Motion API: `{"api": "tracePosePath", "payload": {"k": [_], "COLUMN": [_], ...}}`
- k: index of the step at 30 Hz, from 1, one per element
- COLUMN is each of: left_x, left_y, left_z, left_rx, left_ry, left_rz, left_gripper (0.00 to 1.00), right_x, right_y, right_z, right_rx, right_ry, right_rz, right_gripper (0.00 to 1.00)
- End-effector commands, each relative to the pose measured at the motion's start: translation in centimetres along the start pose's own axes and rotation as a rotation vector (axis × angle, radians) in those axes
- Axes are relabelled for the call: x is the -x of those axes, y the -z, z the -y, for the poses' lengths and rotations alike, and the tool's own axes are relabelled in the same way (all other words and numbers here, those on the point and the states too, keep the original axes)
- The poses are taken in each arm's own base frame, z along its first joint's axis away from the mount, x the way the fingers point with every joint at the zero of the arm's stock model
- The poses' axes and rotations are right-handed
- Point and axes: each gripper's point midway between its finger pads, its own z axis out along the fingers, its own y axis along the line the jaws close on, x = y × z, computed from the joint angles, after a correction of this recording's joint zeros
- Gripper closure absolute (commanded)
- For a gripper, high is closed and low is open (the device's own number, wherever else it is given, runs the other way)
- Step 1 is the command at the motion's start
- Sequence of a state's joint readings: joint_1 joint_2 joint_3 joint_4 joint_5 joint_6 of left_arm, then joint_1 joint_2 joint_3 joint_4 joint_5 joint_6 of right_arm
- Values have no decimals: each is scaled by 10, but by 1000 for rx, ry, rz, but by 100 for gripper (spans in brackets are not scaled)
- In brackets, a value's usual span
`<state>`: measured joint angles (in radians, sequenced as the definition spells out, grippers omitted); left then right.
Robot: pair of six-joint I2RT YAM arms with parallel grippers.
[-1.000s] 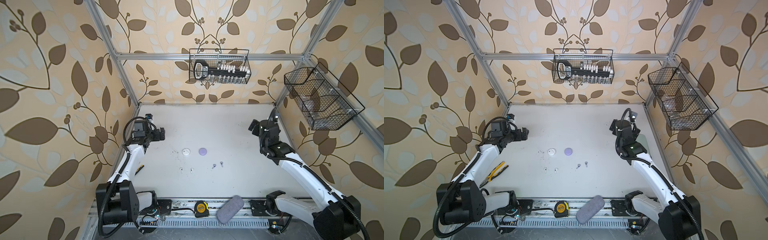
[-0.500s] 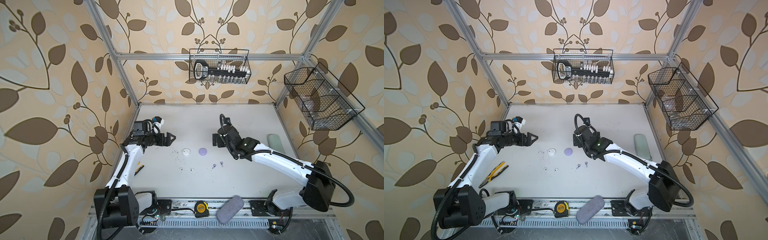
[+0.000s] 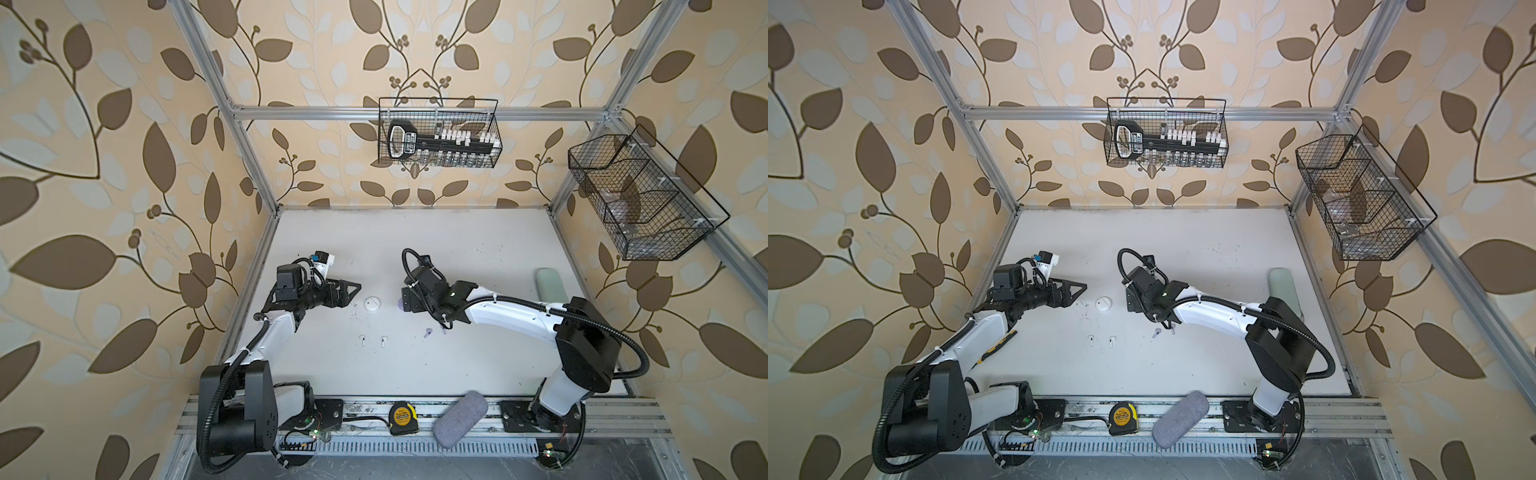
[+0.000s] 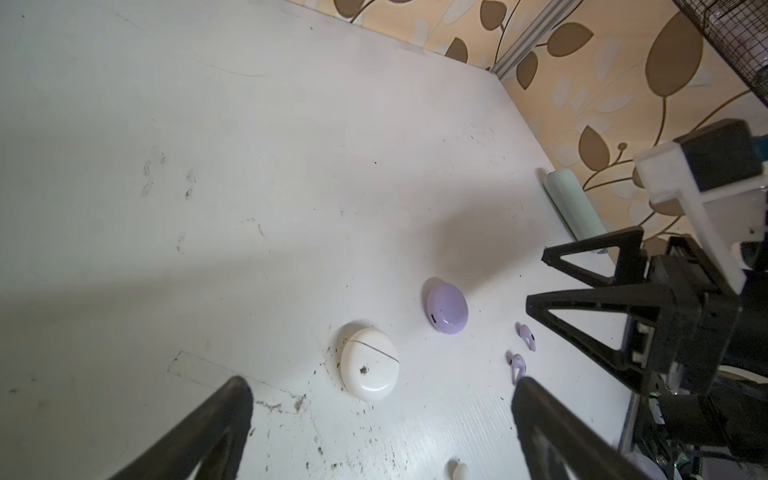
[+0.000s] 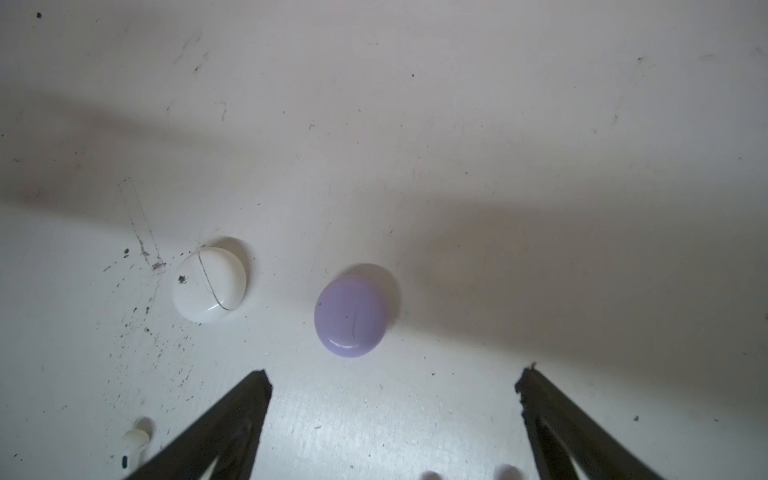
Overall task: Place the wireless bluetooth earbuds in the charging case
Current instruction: 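Move the right gripper over the lavender case while the left gripper rises, then lower the right gripper and close it on the lavender case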
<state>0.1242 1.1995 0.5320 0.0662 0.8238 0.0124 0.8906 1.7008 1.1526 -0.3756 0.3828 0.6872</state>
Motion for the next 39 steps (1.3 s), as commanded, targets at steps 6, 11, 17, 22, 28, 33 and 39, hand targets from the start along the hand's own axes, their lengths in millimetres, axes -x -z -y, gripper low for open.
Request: {"api": "tracePosePath", "payload": {"k": [6,11,17,22,28,33,39], "left_x": [29,29,28,28,27,31,32], "left_y": [4,4,3,2,1,3,4], "left_z": [19,17,13,8,2,-5,-14], "left_rx": [-78,-62,-36,-7,21,77,131], "left_ry": [-111,-110,-102,-88,-60,-49,-44], "left_rz": [122,117,112,106,89,58,52], "left_gripper": [1,1,1,1,1,1,1], "right_x": [-8,-16,-22,-23,-28,-33,-36], "right_y": [-19,-34,-49,-55,-62,-67,-69], "right_z": [-23,-33,-42,-37,-38,-34,-33], "right_rx": [43,50,40,0,-21,-45,-52], "right_ry": [-37,-30,-20,-15,-10,-16,-19], "right_rz": [-39,-72,-105,-110,-133,-146,-153], "right_gripper": [7,8,11,13,21,23,25]}}
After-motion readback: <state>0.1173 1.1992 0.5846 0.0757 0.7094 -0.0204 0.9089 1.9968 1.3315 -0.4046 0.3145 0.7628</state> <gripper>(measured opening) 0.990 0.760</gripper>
